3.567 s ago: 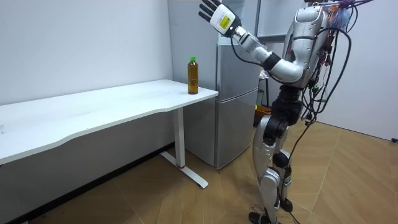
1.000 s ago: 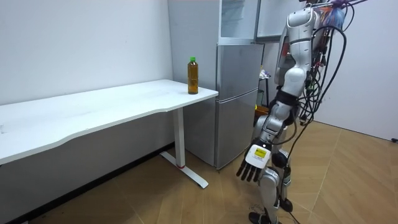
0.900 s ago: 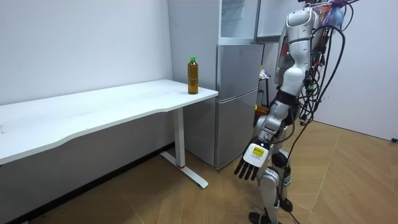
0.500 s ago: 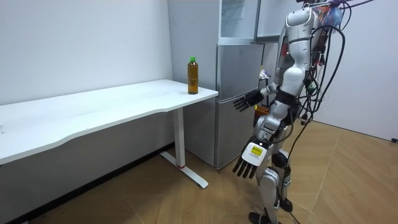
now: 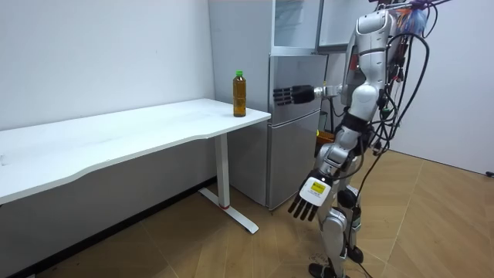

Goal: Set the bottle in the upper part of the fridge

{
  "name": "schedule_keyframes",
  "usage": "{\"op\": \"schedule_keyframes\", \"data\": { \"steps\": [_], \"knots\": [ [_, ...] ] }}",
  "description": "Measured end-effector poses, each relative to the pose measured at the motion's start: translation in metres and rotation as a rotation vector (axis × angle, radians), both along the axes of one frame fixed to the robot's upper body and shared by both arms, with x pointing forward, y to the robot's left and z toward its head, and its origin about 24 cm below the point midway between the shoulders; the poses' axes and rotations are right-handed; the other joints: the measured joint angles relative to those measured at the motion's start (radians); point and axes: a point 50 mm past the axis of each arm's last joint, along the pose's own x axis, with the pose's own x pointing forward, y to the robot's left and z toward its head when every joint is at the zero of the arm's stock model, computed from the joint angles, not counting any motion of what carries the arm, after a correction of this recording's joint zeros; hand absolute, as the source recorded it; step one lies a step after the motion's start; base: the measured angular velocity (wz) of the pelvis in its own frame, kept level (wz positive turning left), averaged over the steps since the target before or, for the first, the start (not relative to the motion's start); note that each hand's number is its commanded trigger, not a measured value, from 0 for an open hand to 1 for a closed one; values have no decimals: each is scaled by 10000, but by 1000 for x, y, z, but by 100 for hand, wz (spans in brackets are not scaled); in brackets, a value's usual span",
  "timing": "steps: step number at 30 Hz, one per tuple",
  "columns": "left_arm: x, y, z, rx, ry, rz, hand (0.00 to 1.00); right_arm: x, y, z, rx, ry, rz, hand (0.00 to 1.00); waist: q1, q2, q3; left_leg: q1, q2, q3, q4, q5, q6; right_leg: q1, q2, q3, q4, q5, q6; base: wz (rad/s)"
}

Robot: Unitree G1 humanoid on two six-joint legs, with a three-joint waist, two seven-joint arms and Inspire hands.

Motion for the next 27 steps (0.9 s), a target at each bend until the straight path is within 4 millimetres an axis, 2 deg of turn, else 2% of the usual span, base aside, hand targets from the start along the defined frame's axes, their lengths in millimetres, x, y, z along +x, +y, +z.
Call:
{"op": "schedule_keyframes", "data": {
  "steps": [7,14,20,23,27],
  "knots": [
    [-3,-1,0,-48,124,-174,0,18,8,28,97,-1214,293,0,121,-23,-24,19,18,-4,34,1,3,-46,0,35,132,25,-6,-1],
    [-7,1,0,-41,249,15,0,23,9,36,101,-1557,254,0,345,-128,-28,21,34,-50,56,0,4,7,12,36,145,37,-22,0],
    [-8,2,0,-6,303,33,0,32,13,52,138,-2226,330,0,399,-219,-31,-9,33,-82,59,0,4,-30,16,-4,154,42,-25,0],
    [-8,4,0,42,289,11,0,35,13,57,148,-2392,219,0,420,-297,-63,-17,30,-85,48,0,4,-42,16,-9,145,43,-23,0],
    [-6,5,1,205,286,-259,0,38,14,61,248,-2510,167,0,524,-334,-67,-27,27,-88,59,0,4,-37,16,-19,123,43,-22,0]
  ]
}}
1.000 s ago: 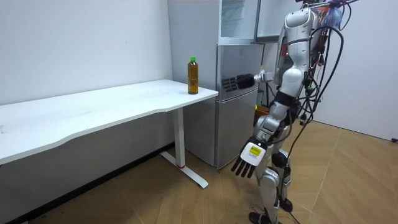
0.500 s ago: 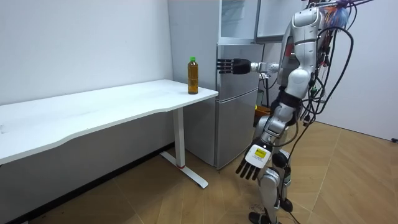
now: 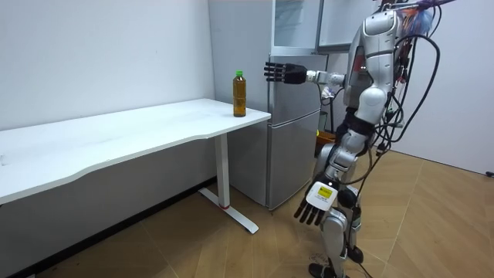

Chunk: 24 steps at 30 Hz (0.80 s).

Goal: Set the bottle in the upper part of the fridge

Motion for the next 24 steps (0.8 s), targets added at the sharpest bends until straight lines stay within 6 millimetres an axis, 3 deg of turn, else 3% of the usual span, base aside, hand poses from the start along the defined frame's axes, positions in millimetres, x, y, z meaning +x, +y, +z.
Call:
{"op": "schedule_keyframes", "data": {
  "steps": [10,15,24],
  "knots": [
    [7,0,0,-121,-55,-82,0,1,-3,-5,536,409,-274,0,446,24,126,-82,-20,-209,43,1,2,30,-26,-211,-14,0,1,6],
    [1,1,0,-337,47,18,0,4,-5,-10,463,658,-524,0,675,35,135,-162,-19,-263,102,1,1,-4,-28,-270,-14,0,1,3],
    [-1,1,0,-597,11,99,0,19,2,-15,122,1009,-800,0,700,-15,94,-655,-35,-514,398,2,2,-208,-67,-695,-4,12,-13,11]
  ]
}}
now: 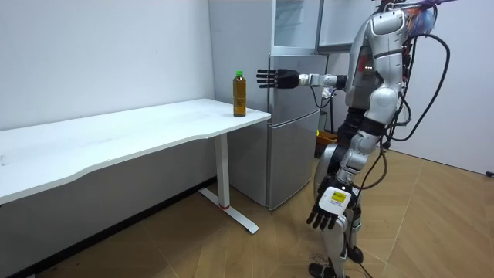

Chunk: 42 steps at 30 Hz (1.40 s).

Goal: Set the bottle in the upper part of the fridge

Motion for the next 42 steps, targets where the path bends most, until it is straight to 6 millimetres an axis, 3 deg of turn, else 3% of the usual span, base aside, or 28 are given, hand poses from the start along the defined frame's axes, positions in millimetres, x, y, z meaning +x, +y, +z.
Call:
{"op": "schedule_keyframes", "data": {
  "steps": [8,12,19,30,36,38,42],
  "knots": [
    [1,-1,0,103,101,-97,0,25,2,4,-213,169,-630,0,69,6,11,-145,-19,-136,39,27,11,-68,-19,-138,0,4,-4,6],
    [4,2,1,192,64,-228,0,28,4,6,-239,110,-733,0,88,-70,16,-264,-43,-305,83,54,14,-144,-40,-310,-3,4,-4,10],
    [0,4,1,261,296,-318,0,30,5,-9,-570,814,-1259,0,245,-179,44,-513,-47,-453,135,72,9,-278,-54,-525,-8,5,-3,7],
    [-3,-2,-1,115,786,-1227,0,42,2,-2,-823,823,-2384,0,553,-74,120,-1067,-41,-533,322,126,18,-703,-71,-640,9,41,-47,3],
    [-7,-5,-2,146,1292,-1949,0,49,-1,-14,-1203,1497,-2915,0,602,-124,96,-1138,-57,-570,322,127,16,-706,-80,-762,9,42,-45,2],
    [-8,-4,-2,205,1436,-2097,0,48,-2,-16,-1266,1567,-3038,0,660,-230,42,-1254,-81,-591,316,157,10,-831,-83,-789,7,42,-45,4],
    [-9,-4,-2,208,1603,-2160,0,48,-3,-21,-1455,1781,-3204,0,776,-347,47,-1283,-130,-677,290,214,28,-833,-127,-909,-1,43,-44,10]
  ]
}}
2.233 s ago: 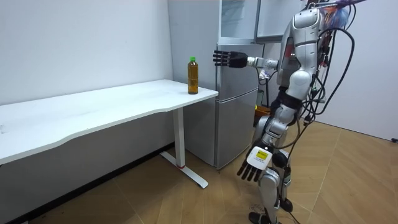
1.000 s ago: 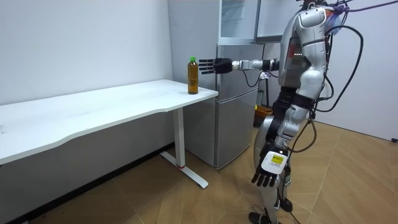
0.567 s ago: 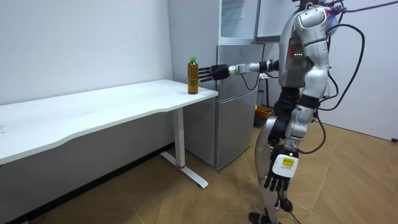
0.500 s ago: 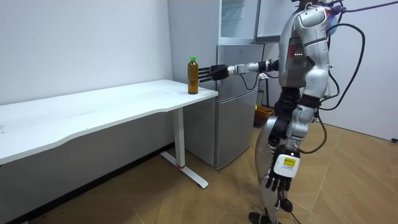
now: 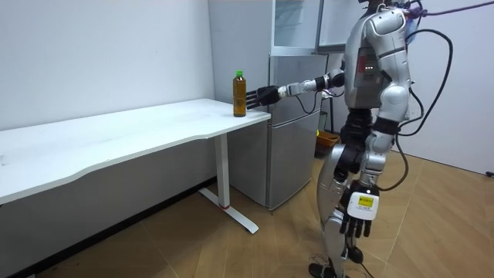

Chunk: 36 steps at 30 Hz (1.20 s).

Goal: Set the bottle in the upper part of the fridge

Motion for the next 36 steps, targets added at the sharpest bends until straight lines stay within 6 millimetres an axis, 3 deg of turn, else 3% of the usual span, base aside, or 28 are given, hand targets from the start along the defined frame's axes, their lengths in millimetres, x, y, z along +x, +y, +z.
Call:
{"op": "schedule_keyframes", "data": {
  "steps": [4,12,19,36],
  "knots": [
    [-2,0,0,116,211,-214,0,0,-2,-2,-83,102,-255,0,51,-107,34,-83,-57,-146,7,50,30,-10,-35,-116,-13,22,37,11],
    [-2,2,0,242,257,-239,0,3,1,-3,-77,251,-652,0,244,-111,41,-143,-61,-238,45,82,42,-1,-58,-281,5,37,44,4],
    [-2,2,0,251,249,-223,0,9,7,7,-73,-40,-512,0,349,-177,91,-224,-65,-381,23,90,29,-3,-59,-510,9,38,44,6],
    [2,2,0,196,115,-199,0,18,20,21,-91,-461,-286,0,562,-321,145,-267,-76,-419,77,110,53,-16,-117,-592,9,36,47,0]
  ]
}}
